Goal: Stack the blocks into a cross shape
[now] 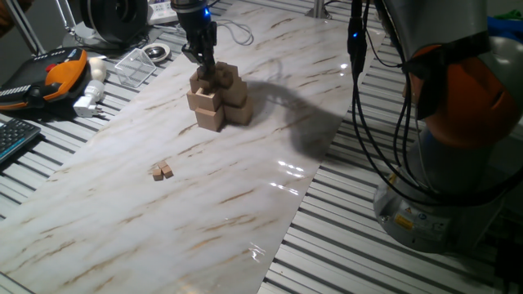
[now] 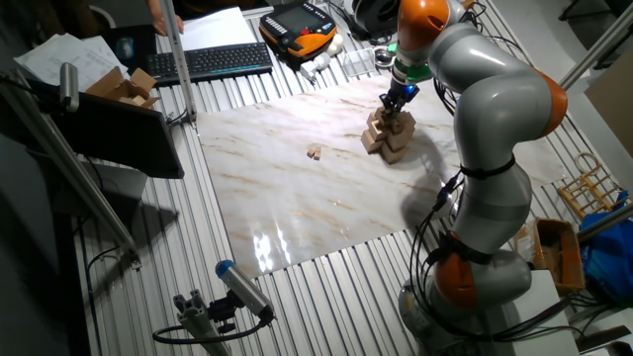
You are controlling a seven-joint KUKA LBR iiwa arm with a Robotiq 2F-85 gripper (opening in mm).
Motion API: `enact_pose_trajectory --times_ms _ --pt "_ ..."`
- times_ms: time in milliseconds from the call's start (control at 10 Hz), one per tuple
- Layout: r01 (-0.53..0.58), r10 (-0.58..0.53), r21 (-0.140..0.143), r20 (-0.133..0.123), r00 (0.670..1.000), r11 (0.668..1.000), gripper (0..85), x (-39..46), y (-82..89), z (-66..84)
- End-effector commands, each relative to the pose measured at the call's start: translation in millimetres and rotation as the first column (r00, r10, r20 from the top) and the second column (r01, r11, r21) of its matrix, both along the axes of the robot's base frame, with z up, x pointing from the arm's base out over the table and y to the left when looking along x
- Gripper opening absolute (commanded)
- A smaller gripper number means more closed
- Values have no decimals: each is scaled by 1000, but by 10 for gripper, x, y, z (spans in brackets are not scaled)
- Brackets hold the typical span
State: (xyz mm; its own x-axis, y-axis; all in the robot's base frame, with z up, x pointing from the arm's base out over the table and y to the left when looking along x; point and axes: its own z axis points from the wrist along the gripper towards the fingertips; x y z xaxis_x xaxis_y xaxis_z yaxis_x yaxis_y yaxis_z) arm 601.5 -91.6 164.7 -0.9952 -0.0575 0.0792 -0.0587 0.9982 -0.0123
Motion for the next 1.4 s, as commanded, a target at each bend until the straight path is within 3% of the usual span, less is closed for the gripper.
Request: enact_pose_trajectory --times_ms 0,300,600,800,1300 --pt "0 0 0 -2 1000 1000 340 0 1 -1" --pt "-4 4 -1 -4 1000 1000 340 9 6 24" --pt "-6 6 -10 -16 1000 1000 340 55 20 142" --pt "-4 4 -6 -9 1000 1000 0 93 26 138" --pt "-20 20 8 -6 1000 1000 0 190 21 77"
